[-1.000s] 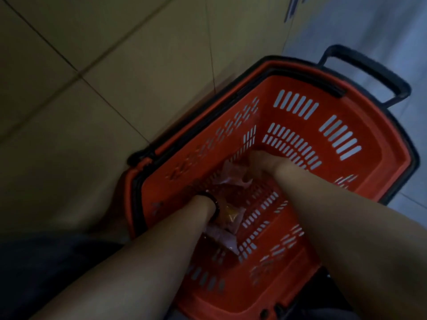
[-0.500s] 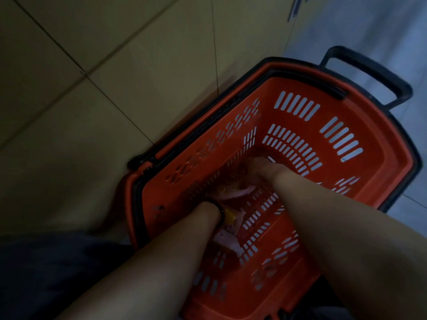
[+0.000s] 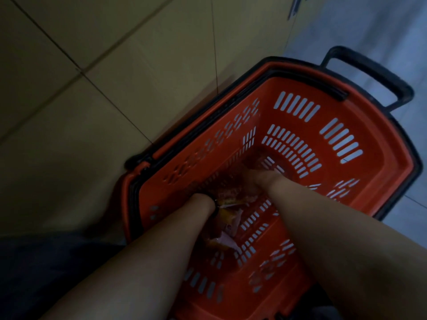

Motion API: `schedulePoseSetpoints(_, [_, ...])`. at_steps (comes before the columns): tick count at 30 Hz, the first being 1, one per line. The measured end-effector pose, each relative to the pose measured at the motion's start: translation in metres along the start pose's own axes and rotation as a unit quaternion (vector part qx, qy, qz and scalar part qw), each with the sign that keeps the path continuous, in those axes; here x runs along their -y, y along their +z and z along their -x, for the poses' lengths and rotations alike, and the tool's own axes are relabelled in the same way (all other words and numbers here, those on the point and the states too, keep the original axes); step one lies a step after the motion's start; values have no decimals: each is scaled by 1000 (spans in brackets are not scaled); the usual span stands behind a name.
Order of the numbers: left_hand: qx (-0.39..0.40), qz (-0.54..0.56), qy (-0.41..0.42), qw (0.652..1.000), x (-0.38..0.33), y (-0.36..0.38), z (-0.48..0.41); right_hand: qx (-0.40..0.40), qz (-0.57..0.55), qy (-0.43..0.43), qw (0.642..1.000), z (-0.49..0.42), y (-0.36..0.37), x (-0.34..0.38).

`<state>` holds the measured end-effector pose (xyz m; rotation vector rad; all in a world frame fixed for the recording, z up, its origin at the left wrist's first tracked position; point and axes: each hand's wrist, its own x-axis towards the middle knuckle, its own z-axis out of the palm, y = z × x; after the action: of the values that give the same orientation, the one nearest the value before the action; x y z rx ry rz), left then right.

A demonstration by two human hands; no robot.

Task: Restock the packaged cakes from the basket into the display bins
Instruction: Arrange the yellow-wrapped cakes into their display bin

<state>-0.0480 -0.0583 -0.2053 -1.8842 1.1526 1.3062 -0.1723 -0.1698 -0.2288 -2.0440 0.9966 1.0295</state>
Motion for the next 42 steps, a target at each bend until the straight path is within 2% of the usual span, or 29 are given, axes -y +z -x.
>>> schedulePoseSetpoints(1, [22, -16, -6, 1000, 0, 0, -1, 4, 17, 4, 1000, 0, 2, 0])
schedulePoseSetpoints(2, [15, -13, 22, 1000, 3, 0, -16, 1, 1, -3, 1000, 1, 3, 2])
schedulePoseSetpoints(4, [77, -75, -4, 994, 3, -4, -10, 2, 0, -15, 1000, 1, 1, 5])
schedulePoseSetpoints(5, [91, -72, -19, 993, 3, -7, -5, 3, -2, -8, 1000, 2, 1, 6])
schedulePoseSetpoints(6, [83, 0, -33, 996, 0, -12, -1, 17, -24, 3, 1000, 1, 1, 6])
schedulePoseSetpoints(7, [84, 4, -13, 996, 1, -15, 9, 38, -43, 10, 998, -3, 1, 5])
schedulePoseSetpoints(10, [185, -13, -24, 982, 5, -15, 3, 92, -112, 18, 989, -1, 1, 5])
schedulePoseSetpoints(11, [179, -18, -17, 984, 2, -15, -2, 89, -120, 18, 989, -2, 1, 4])
schedulePoseSetpoints(14, [95, -2, 11, 995, -2, -15, 11, 61, -87, 12, 994, 2, -8, 5])
schedulePoseSetpoints(16, [123, -36, 37, 991, -1, -19, 20, 34, -36, 3, 999, 9, -15, 7])
schedulePoseSetpoints(18, [132, -11, 36, 991, 3, -20, 22, 21, -17, -1, 1000, 17, -22, 9])
schedulePoseSetpoints(22, [133, 81, 25, 987, 13, -20, 44, 52, -12, 3, 999, 25, -30, 16])
schedulePoseSetpoints(24, [104, 82, 22, 991, 14, -30, 73, 83, -31, 12, 996, 30, -31, 17])
schedulePoseSetpoints(26, [66, 63, 18, 996, 20, -43, 98, 57, -70, 4, 996, 40, -33, 15])
schedulePoseSetpoints(31, [41, 137, 10, 990, 37, -69, 144, -9, -52, -36, 998, 100, -55, 9])
schedulePoseSetpoints(33, [9, 169, 21, 985, 38, -72, 167, 2, -95, -22, 995, 127, -68, 3])
schedulePoseSetpoints(35, [19, 211, 40, 976, 42, -75, 183, 3, -144, -16, 989, 157, -81, 1])
schedulePoseSetpoints(39, [34, 295, 93, 950, 49, -82, 221, -133, -142, -55, 979, 220, -99, -2])
schedulePoseSetpoints(42, [30, 323, 144, 935, 57, -88, 252, -225, -176, -88, 954, 265, -103, 2])
